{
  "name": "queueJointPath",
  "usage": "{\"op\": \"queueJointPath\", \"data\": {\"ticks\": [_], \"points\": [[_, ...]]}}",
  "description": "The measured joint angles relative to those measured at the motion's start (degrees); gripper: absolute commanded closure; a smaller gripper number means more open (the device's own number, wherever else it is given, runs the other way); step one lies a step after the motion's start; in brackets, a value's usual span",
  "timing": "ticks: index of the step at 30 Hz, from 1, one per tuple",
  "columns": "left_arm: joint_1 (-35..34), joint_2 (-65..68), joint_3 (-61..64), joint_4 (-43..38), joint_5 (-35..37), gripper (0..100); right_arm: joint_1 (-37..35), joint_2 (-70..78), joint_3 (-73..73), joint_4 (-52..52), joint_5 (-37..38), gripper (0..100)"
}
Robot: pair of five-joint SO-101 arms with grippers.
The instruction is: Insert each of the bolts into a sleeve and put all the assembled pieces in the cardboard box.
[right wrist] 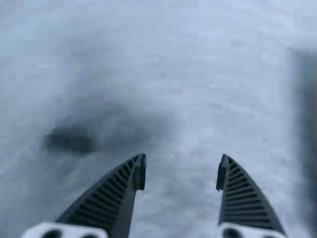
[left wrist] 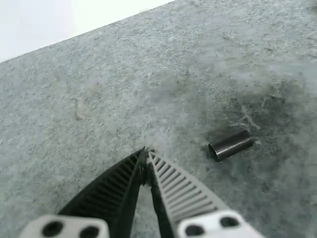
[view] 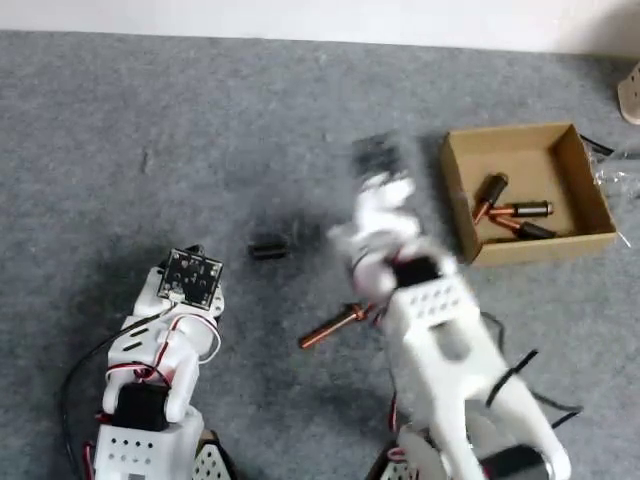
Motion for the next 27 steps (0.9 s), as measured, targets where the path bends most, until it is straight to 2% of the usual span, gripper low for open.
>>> {"op": "queueJointPath", "data": {"ticks": [3,7,13,20,27], "points": [[-3.96,0.00,0.00,0.00,3.43,99,-6.42,-0.44,3.60,-0.70,5.71,79.3],[-8.97,0.00,0.00,0.00,9.23,99,-9.76,4.57,1.05,-0.70,9.93,79.3],[-9.85,0.00,0.00,0.00,10.20,99,-13.45,20.48,-11.87,-0.26,13.98,79.3],[-9.85,0.00,0.00,0.00,10.20,99,-15.74,38.15,-28.75,7.30,19.43,79.3],[-9.85,0.00,0.00,0.00,10.20,99,-15.74,47.21,-35.25,9.23,23.12,79.3]]}}
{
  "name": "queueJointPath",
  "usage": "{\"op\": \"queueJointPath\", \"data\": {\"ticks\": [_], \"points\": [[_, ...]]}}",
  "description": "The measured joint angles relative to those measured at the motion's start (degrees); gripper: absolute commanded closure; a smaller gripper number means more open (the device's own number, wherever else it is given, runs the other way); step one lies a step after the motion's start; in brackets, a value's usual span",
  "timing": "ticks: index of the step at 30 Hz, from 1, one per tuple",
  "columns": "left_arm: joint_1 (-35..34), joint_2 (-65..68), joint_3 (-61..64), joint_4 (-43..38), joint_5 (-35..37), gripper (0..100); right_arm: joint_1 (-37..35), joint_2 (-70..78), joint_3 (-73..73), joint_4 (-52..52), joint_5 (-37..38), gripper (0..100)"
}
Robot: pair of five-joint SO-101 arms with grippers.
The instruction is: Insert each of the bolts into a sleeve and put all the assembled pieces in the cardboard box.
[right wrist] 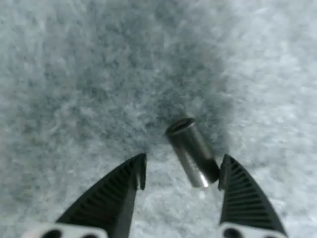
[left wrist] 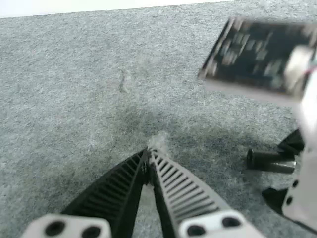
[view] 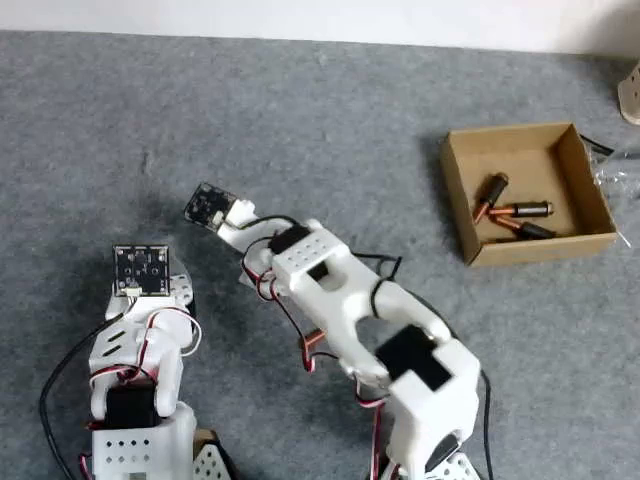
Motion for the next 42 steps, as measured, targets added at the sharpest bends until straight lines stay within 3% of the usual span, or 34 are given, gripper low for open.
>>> {"op": "queueJointPath", "data": {"ticks": [10,15,24,31,38,42], "points": [[0.00,0.00,-0.09,0.00,0.00,99,0.26,2.90,-1.05,0.00,0.62,80.8],[0.00,0.00,-0.09,0.00,0.00,99,0.53,3.60,-1.23,0.18,0.62,99.8],[0.00,0.00,-0.09,0.00,0.00,99,1.76,2.99,-1.93,1.14,0.53,99.3],[0.00,0.00,-0.09,0.00,0.00,99,8.18,-9.14,6.15,1.67,-7.12,99.4],[0.00,0.00,-0.09,-1.58,0.00,99,13.54,-31.03,27.52,-6.24,-8.62,99.4],[0.00,0.00,-0.09,-1.76,0.00,99,17.85,-45.80,38.77,-6.68,-14.95,99.4]]}}
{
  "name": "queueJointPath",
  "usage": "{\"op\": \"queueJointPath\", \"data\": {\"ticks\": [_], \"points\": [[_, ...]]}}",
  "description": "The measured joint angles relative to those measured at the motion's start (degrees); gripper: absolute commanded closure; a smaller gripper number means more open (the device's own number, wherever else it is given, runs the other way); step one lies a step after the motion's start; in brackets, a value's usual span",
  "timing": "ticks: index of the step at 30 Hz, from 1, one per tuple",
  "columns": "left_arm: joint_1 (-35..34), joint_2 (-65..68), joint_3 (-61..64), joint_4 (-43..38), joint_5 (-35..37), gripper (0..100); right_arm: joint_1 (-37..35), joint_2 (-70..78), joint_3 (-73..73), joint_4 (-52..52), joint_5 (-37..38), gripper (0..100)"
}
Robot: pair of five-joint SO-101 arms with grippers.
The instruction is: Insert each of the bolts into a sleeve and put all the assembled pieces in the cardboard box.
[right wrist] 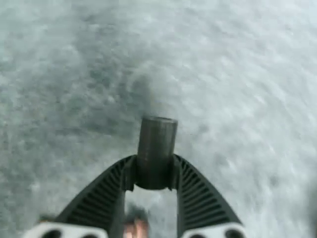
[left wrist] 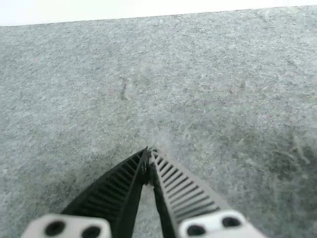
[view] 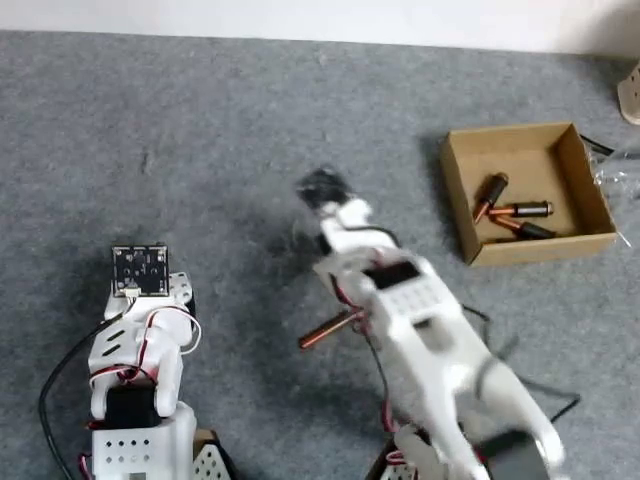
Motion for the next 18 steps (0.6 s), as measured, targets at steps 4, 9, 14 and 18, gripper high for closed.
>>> {"op": "queueJointPath", "data": {"ticks": [4,9,14,18], "points": [[0.00,0.00,0.00,0.00,0.00,99,6.59,-14.42,11.34,0.00,-3.08,99.4],[1.41,0.00,0.00,0.00,-0.09,99,15.12,-30.42,24.70,0.00,-3.25,99.5],[11.69,0.00,-0.09,0.18,-7.65,99,22.86,-43.69,32.88,2.73,-2.99,99.5],[23.21,0.00,-4.40,5.54,-10.81,99,24.00,-51.25,34.90,6.42,-2.99,99.5]]}}
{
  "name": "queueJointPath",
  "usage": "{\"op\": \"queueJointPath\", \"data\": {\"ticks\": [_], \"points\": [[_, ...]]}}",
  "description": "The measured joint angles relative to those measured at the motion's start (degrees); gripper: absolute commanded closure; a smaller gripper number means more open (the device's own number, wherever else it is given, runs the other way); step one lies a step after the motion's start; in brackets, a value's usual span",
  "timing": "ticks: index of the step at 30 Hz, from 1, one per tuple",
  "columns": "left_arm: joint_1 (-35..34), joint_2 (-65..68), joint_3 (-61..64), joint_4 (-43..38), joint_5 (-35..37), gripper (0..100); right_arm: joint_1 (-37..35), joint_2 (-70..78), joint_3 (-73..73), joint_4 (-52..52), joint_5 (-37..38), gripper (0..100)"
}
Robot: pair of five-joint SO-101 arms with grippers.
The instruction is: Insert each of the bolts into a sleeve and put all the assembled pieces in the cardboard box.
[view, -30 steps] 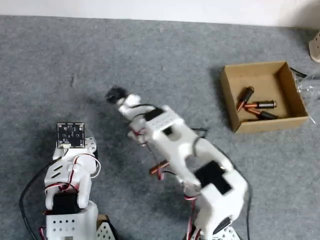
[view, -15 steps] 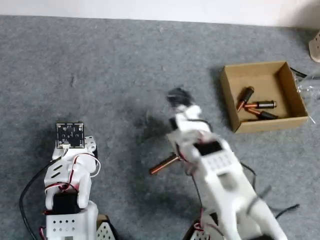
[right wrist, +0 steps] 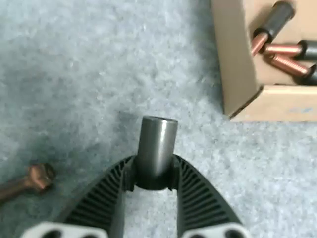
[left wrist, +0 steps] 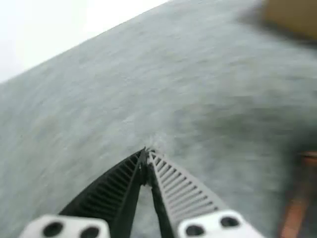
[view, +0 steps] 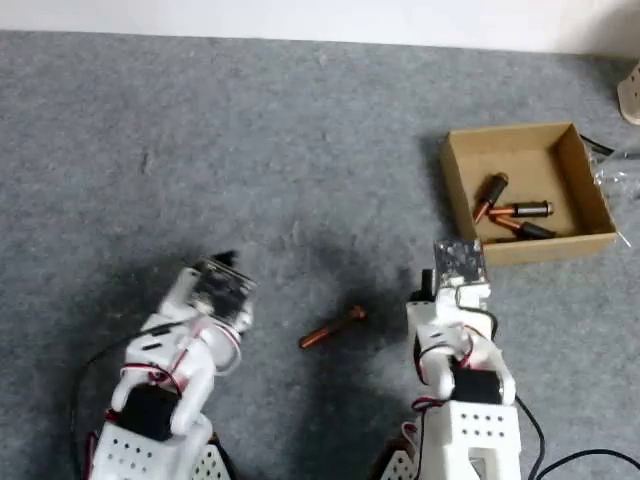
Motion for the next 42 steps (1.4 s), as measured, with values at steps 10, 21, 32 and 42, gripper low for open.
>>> {"op": "queueJointPath", "data": {"ticks": [10,21,32,42], "points": [[24.18,15.47,-10.73,6.51,-7.65,99,3.25,-5.45,2.64,0.53,0.09,99.5],[25.49,63.21,-32.09,0.70,-7.82,79,3.25,-5.80,3.87,-1.23,0.09,99.5],[26.37,89.32,-42.81,0.70,-7.74,79,3.25,-5.80,3.87,-1.41,0.09,99.5],[24.35,102.15,-52.22,0.35,-8.18,79,3.25,-5.80,3.87,-1.41,0.09,99.5]]}}
